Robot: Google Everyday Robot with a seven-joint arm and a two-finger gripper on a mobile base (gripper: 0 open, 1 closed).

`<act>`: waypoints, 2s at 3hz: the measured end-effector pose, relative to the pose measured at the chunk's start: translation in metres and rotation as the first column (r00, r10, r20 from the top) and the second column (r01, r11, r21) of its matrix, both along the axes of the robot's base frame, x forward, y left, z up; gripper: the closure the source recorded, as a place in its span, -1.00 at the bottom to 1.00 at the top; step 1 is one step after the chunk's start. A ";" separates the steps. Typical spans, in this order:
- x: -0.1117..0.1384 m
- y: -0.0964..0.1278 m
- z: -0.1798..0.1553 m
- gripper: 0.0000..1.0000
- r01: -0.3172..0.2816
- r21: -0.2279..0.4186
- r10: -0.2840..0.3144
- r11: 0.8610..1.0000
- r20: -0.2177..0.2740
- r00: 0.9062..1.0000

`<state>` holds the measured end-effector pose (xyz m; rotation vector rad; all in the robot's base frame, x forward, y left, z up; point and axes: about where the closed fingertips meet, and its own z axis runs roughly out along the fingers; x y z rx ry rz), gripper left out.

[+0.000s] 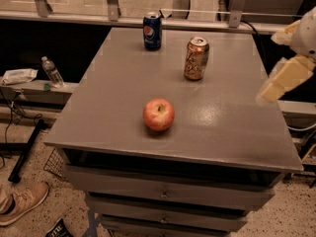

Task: Move orange can near apple

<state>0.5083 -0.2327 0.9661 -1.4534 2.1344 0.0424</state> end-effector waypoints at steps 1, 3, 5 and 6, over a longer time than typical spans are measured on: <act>0.068 -0.003 -0.014 -1.00 0.055 0.141 -0.068 0.988 0.089 0.994; 0.084 -0.003 -0.014 -1.00 0.068 0.158 -0.088 0.985 0.127 0.988; 0.151 0.055 -0.030 -1.00 0.077 0.232 -0.112 0.970 0.144 0.983; 0.180 0.087 -0.043 -1.00 0.054 0.228 -0.087 0.972 0.136 0.987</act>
Offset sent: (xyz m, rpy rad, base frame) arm 0.0569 -0.0023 -0.0129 0.1197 -0.0750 -0.0506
